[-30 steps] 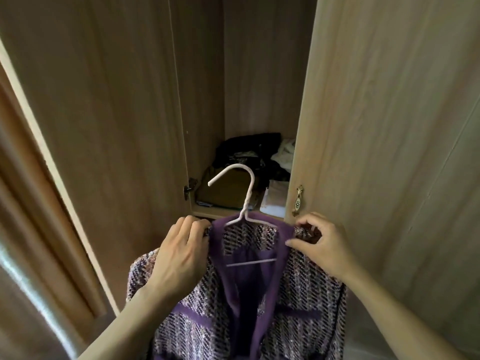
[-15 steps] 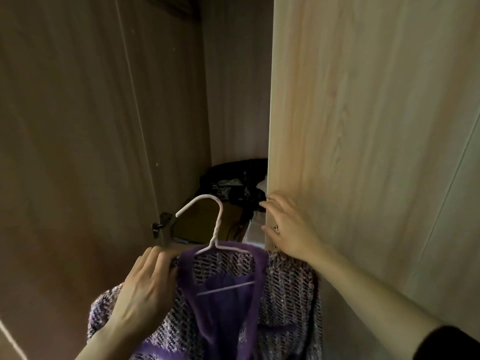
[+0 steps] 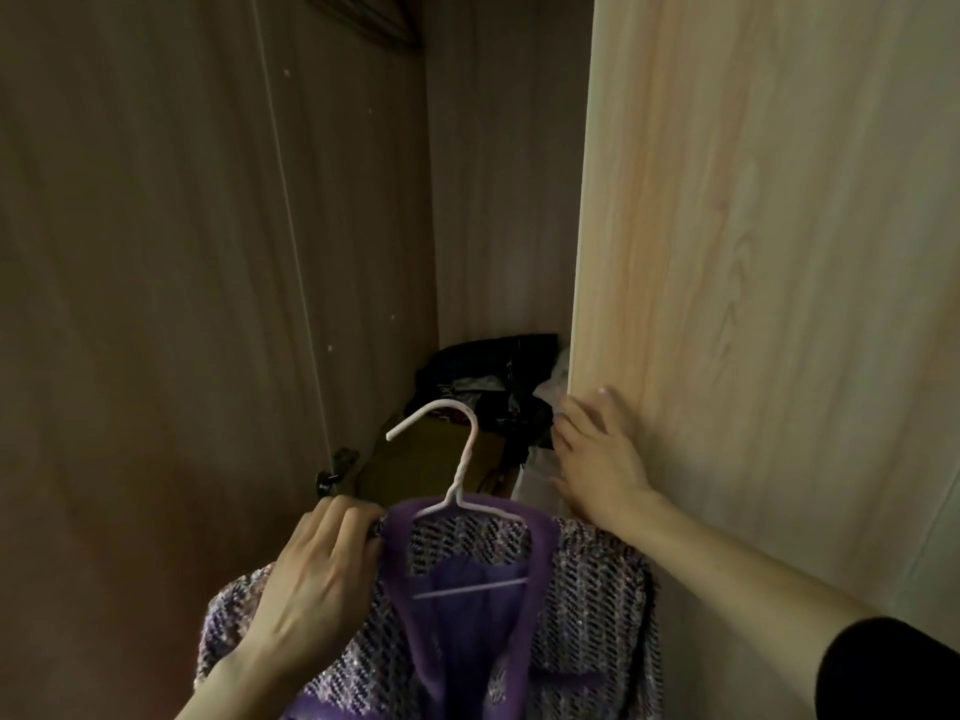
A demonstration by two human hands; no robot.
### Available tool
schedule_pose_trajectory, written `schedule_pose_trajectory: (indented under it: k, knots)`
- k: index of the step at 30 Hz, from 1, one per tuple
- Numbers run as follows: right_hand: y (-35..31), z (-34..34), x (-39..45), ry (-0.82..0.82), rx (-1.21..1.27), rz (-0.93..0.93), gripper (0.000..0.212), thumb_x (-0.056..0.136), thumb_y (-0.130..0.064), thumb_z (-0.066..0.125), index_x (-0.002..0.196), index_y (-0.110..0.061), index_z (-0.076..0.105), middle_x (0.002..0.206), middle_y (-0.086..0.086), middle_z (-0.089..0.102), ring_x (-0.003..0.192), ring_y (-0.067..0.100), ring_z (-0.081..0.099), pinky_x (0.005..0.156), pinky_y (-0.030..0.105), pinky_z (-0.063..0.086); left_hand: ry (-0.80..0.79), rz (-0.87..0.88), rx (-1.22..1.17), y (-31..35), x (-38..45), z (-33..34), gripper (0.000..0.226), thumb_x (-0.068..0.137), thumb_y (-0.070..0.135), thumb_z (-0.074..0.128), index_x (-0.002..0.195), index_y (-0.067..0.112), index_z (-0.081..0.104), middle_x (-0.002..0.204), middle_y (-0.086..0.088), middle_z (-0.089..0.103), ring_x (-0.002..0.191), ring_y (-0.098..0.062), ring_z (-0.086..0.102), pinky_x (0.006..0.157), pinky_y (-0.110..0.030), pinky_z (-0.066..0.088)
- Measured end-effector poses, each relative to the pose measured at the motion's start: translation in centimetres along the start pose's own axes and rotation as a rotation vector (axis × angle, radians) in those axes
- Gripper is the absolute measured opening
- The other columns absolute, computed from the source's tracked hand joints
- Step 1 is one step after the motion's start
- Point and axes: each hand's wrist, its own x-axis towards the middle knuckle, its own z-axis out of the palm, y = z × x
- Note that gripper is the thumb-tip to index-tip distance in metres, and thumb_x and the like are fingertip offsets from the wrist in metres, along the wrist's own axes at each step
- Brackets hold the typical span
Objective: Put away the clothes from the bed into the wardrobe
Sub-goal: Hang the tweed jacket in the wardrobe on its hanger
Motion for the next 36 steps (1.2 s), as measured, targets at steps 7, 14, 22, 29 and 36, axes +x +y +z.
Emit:
schedule_pose_trajectory:
  k: [7,14,22,29,36]
  knots:
    - [-1.0,0.2,0.3,-0.085,-0.107,0.057,0.059,0.097,-0.037,0.053,0.15,-0.016,0.039,0.163,0.006,0.025,0.153,0.03,0.003,0.092,0.063,-0.042,-0.061,0.081,-0.089,-3.4,1.8,1.8,0.013,0.097,0.024,0.041,0.104,0.017,0.05,0.098,0.002,0.055,0.084,-0.015,0.049,0.075,-0.028,0.041]
    - [-2.8,-0.7,-2.2,0.106,-0.082,0.106,0.06,0.051,-0.016,0.094,0.107,-0.007,0.077,0.124,0.012,0.069,0.128,0.035,0.055,0.116,0.059,-0.013,-0.036,0.211,-0.222,-5.4,2.3,3.3,0.015,0.096,0.021,0.041,0.107,0.015,0.05,0.099,-0.003,0.057,0.087,-0.021,0.051,0.076,-0.035,0.039]
    - [-4.7,-4.5,-9.1,0.074,-0.102,0.152,0.069,0.066,-0.01,0.082,0.132,-0.009,0.062,0.144,0.007,0.054,0.144,0.027,0.024,0.118,0.061,0.0,-0.073,0.3,-0.378,-4.3,1.3,4.7,0.017,0.098,0.022,0.042,0.109,0.013,0.051,0.101,-0.004,0.055,0.087,-0.024,0.052,0.074,-0.039,0.042]
    - [-4.5,-6.5,-16.7,0.111,-0.11,0.107,0.044,0.09,-0.022,0.061,0.134,-0.019,0.06,0.147,0.001,0.052,0.148,0.024,0.023,0.114,0.063,0.017,-0.113,0.429,-0.438,-0.4,1.1,4.3,0.019,0.097,0.021,0.042,0.111,0.011,0.051,0.1,-0.006,0.055,0.085,-0.026,0.052,0.072,-0.039,0.041]
    - [-3.3,-8.0,-25.7,0.171,-0.12,0.084,0.049,0.088,-0.014,0.052,0.138,-0.018,0.053,0.15,0.001,0.048,0.15,0.024,0.02,0.115,0.056,0.022,-0.093,0.551,-0.485,6.3,1.2,3.1,0.02,0.099,0.02,0.038,0.103,0.008,0.053,0.095,-0.009,0.053,0.079,-0.03,0.05,0.069,-0.042,0.039]
